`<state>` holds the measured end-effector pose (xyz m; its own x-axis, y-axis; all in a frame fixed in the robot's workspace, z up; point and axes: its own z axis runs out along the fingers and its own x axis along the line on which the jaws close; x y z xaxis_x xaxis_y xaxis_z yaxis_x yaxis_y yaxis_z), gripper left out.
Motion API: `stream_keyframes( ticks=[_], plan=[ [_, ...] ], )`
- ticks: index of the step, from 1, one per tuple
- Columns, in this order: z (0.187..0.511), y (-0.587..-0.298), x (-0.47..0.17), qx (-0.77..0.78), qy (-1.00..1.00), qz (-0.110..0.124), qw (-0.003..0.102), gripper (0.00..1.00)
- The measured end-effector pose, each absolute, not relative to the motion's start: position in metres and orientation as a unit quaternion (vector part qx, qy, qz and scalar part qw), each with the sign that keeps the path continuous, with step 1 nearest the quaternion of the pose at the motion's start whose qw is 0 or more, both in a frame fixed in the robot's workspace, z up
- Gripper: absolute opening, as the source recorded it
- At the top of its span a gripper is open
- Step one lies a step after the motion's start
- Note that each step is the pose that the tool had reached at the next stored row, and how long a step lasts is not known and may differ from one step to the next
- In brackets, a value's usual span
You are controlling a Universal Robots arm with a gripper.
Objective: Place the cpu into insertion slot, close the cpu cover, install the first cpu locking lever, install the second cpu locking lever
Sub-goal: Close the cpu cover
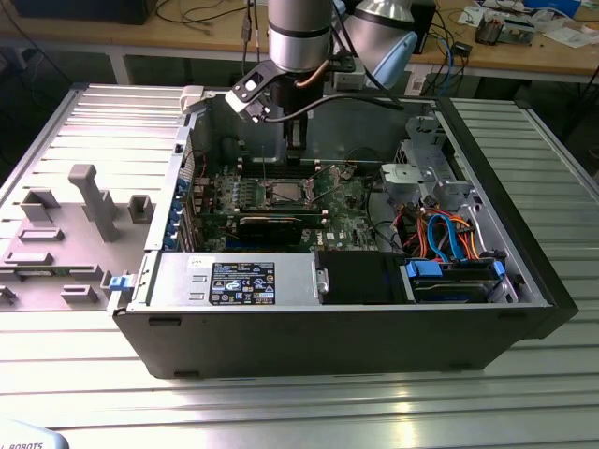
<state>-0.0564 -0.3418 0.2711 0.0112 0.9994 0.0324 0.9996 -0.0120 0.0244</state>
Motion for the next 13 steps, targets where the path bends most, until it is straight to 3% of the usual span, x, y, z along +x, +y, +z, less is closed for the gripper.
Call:
stream_keyframes(
  ticks=[13],
  plan=[
    [0.2759, -0.3418, -0.0531, -0.711, -0.703, -0.020, 0.003, 0.11]
  ],
)
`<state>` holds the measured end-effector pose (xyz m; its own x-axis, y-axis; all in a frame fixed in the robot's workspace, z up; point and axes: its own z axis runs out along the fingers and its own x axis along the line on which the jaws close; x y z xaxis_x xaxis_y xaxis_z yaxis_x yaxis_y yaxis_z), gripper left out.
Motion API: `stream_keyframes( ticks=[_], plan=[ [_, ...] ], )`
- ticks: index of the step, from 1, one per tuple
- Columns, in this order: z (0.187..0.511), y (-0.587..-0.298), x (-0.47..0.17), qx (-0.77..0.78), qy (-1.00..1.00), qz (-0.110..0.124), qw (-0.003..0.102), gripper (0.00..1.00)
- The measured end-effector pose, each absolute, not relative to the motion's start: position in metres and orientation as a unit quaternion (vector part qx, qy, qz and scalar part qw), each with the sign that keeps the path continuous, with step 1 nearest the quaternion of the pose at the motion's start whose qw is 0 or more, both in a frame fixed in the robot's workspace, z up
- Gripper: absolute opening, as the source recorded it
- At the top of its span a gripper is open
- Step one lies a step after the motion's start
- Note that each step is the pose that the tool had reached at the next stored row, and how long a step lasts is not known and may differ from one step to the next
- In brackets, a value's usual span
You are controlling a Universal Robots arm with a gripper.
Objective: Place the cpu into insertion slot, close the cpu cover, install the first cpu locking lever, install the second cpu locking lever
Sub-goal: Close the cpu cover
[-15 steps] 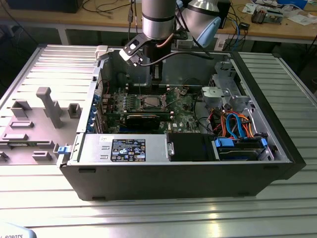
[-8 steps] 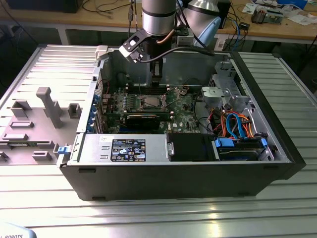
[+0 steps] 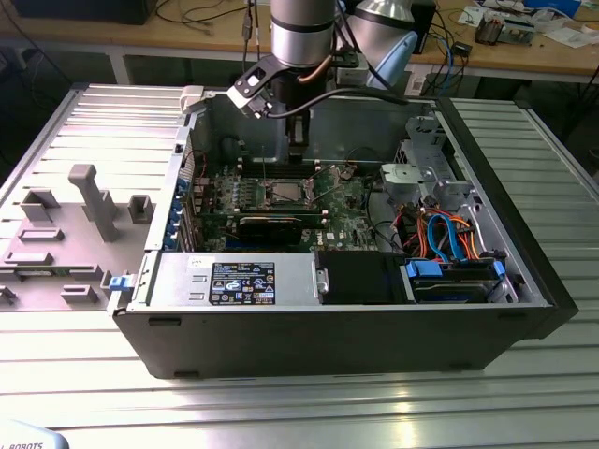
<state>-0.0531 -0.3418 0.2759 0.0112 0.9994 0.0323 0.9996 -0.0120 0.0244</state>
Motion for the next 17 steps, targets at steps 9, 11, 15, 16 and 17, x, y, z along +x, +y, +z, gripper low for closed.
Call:
stream_keyframes(
  ticks=[9, 11, 15, 16, 17],
  plan=[
    [0.2759, -0.3418, -0.0498, -0.711, -0.703, -0.020, 0.003, 0.11],
    [0.2759, -0.3418, -0.0494, -0.711, -0.703, -0.020, 0.003, 0.11],
    [0.2759, -0.3418, -0.0486, -0.711, -0.703, -0.020, 0.003, 0.11],
    [0.2759, -0.3418, -0.0482, -0.711, -0.703, -0.020, 0.003, 0.11],
    [0.2759, -0.3418, -0.0480, -0.711, -0.703, -0.020, 0.003, 0.11]
  ],
)
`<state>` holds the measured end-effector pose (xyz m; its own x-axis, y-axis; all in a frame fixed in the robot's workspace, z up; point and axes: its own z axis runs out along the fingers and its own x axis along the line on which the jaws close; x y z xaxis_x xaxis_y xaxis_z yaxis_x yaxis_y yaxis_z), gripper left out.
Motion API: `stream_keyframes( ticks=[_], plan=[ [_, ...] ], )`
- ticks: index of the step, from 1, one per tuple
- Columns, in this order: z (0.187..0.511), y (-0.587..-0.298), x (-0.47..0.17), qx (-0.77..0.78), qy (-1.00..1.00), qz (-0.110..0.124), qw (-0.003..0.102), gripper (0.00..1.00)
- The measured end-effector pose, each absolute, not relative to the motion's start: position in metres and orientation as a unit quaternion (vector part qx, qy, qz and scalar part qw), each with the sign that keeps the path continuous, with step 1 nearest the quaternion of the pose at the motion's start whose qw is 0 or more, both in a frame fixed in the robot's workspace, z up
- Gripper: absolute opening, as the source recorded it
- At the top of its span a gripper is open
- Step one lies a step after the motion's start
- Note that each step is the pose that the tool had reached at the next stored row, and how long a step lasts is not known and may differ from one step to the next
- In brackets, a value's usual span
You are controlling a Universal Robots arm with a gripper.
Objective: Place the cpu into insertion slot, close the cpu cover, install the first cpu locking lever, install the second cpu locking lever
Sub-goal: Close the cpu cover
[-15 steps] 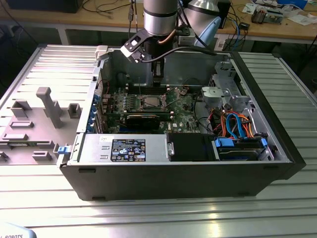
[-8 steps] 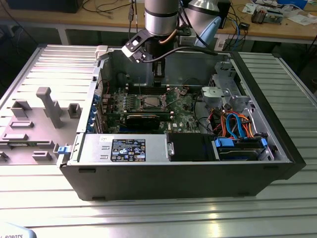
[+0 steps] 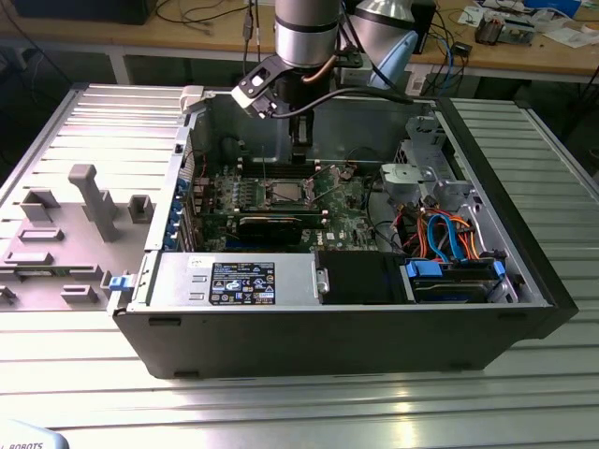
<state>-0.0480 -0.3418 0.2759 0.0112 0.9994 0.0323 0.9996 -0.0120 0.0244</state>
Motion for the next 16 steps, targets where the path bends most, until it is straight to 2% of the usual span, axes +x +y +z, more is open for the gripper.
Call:
stream_keyframes(
  ticks=[16],
  plan=[
    [0.2759, -0.3418, -0.0418, -0.711, -0.703, -0.020, 0.003, 0.11]
  ],
)
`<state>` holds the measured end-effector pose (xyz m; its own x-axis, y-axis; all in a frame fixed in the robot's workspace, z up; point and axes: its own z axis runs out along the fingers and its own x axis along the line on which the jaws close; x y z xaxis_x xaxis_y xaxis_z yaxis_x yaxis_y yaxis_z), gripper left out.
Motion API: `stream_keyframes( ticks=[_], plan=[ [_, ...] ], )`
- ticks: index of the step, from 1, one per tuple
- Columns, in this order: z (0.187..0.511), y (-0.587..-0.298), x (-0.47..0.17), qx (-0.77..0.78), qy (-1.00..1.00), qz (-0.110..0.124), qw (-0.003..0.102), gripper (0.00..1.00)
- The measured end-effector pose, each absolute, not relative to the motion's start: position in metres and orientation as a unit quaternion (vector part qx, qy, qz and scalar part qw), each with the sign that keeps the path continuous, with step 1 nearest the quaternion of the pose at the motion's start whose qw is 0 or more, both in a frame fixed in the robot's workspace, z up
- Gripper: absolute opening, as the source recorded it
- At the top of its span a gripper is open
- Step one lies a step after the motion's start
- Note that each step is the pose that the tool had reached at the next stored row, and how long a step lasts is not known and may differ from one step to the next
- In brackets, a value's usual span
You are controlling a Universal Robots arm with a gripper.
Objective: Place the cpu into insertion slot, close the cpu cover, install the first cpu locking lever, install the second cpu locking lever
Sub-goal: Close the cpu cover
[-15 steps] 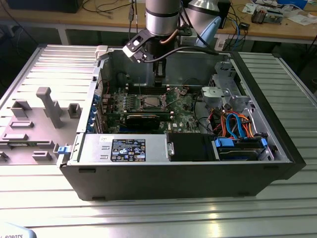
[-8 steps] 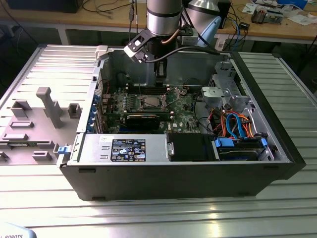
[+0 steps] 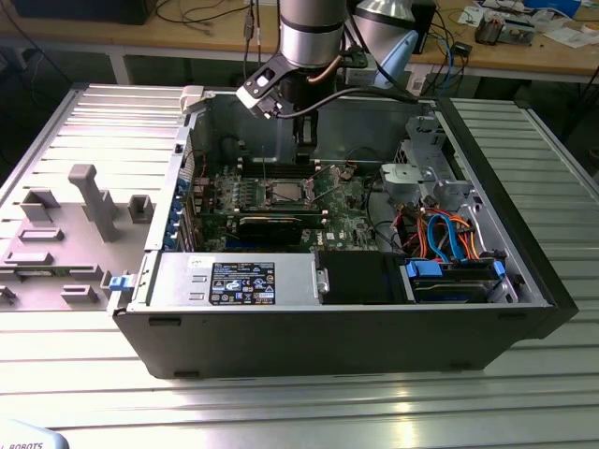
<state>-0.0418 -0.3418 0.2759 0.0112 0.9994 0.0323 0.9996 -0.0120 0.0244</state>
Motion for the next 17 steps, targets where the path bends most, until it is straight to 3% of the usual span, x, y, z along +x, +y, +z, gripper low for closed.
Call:
stream_keyframes(
  ticks=[17],
  plan=[
    [0.2757, -0.3418, -0.0372, -0.711, -0.703, -0.020, 0.003, 0.11]
  ],
)
